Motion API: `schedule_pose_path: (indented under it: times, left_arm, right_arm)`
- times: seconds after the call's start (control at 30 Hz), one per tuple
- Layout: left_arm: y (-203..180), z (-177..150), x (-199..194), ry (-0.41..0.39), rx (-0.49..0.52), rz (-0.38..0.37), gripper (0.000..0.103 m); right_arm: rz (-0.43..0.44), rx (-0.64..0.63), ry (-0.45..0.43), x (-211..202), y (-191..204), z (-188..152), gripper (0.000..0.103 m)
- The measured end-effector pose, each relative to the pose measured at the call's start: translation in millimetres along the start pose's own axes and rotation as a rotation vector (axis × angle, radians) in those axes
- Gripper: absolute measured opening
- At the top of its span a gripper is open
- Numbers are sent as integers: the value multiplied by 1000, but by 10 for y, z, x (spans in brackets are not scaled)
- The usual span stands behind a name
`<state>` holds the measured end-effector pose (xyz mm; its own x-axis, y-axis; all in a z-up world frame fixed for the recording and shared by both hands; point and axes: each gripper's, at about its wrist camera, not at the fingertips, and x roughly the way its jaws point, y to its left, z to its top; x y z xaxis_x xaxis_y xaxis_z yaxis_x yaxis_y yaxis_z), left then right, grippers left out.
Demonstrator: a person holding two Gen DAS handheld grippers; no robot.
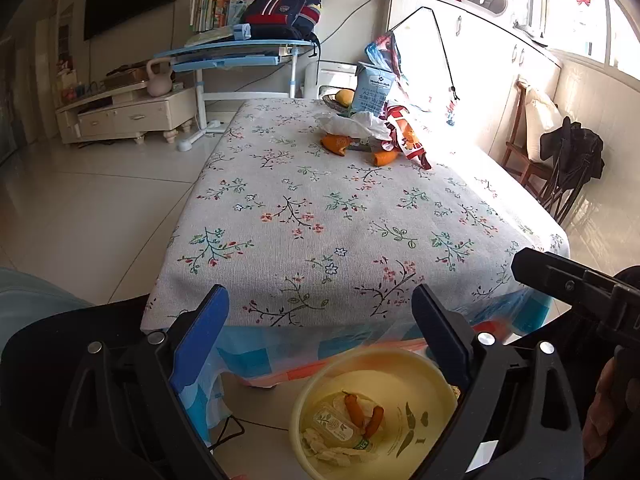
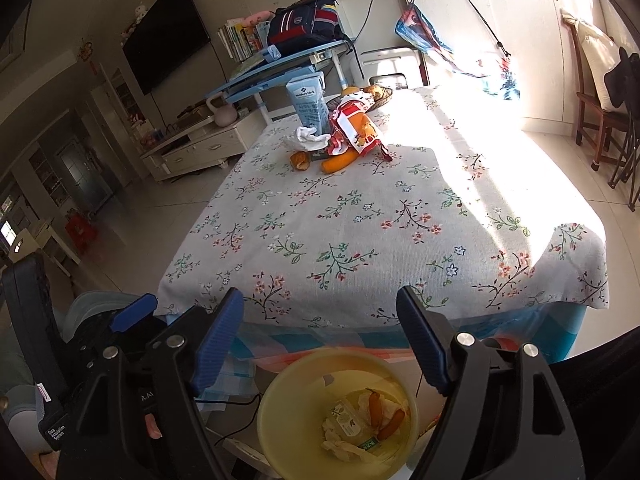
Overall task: Collect trash
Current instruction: 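Move both tools back over the table toward the carton and tissue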
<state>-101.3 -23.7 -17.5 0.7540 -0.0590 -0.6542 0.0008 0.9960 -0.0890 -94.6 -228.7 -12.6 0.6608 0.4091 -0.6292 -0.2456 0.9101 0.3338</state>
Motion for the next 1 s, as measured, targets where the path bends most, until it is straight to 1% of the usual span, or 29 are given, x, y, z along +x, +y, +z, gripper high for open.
schedule_pose_path:
  times: [0.1, 0.2, 0.33, 0.47, 0.7, 0.8, 0.9, 1.0]
  left_arm:
    - [-5, 165, 64, -9, 9, -2, 89]
    - [-5, 345, 153, -21, 25, 14, 89]
    - [48, 573, 287, -32, 3, 18, 89]
    - [58, 784, 431, -38, -15, 6, 89]
    - [-66, 1126, 707, -34, -20, -39, 90]
    - [-128, 1260, 858, -15, -54, -78, 90]
    - [-179, 1407, 1050, 8, -109, -111, 90]
    - [-220, 1534, 1285, 37, -165, -120, 90]
  right_arm:
    - [-4, -12, -2, 29, -16, 84, 76]
    - [-4, -26, -1, 66, -42, 183, 76]
    - [-2, -27, 19, 147, -110, 292, 76]
    - [-8, -24, 28, 243, -180, 439, 76]
    - [-22, -61, 20, 409, -230, 802, 76]
    - [-32, -93, 18, 504, -237, 978, 76]
    - [-47, -124, 16, 613, -256, 1154, 76]
    - [-61, -138, 13, 727, -312, 1287, 76]
